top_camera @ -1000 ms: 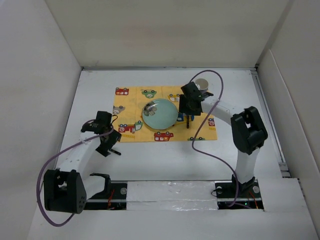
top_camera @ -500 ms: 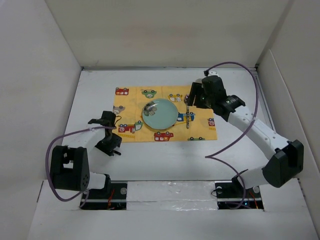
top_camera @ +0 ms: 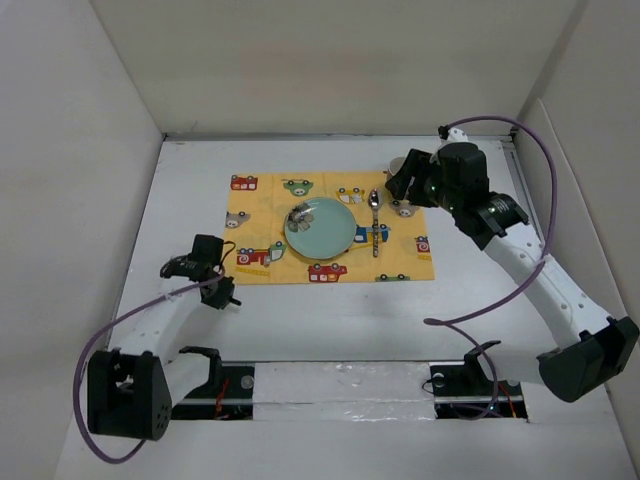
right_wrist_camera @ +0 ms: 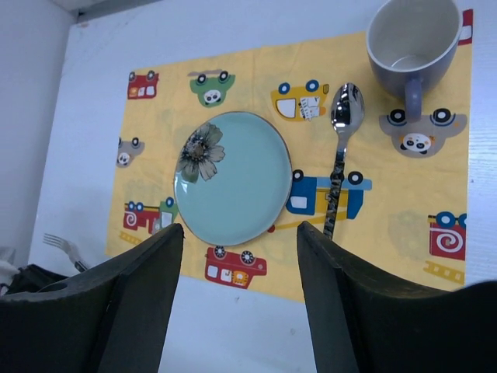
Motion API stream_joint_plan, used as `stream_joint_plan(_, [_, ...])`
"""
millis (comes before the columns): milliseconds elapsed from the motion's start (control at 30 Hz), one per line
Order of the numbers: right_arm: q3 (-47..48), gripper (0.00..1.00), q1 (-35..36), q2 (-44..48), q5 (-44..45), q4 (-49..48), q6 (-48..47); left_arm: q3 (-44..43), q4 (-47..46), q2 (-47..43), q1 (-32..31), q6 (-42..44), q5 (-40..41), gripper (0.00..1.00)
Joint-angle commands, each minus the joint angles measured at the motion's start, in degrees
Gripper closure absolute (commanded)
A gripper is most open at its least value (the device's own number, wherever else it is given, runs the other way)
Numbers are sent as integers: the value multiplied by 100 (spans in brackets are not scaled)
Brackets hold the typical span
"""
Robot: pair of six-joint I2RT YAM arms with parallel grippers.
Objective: Set the dinner table for one person
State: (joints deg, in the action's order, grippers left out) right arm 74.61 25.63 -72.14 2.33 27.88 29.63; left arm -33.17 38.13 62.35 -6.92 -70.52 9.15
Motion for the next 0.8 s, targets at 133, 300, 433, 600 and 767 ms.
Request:
stream_joint_plan(133, [264, 35, -67, -168, -593, -99, 70, -1261, 530, -1049, -398, 1398, 511, 100])
stream_joint_plan(300, [151, 36, -67, -257, -829, -292, 113, -2097, -102, 39, -398, 3137, 96, 100])
stream_joint_plan(433, [133, 49, -67, -240, -884, -257, 157, -2422, -692, 978, -398, 4086, 17, 100])
stream_joint_plan(600, [-358, 100, -67, 348, -945, -423, 131, -3186, -1255, 1850, -950, 4959, 183, 100])
stream_joint_plan(767, [-588, 77, -67, 613, -804, -12, 122, -3460, -1580, 2615, -1172, 5162, -176, 100])
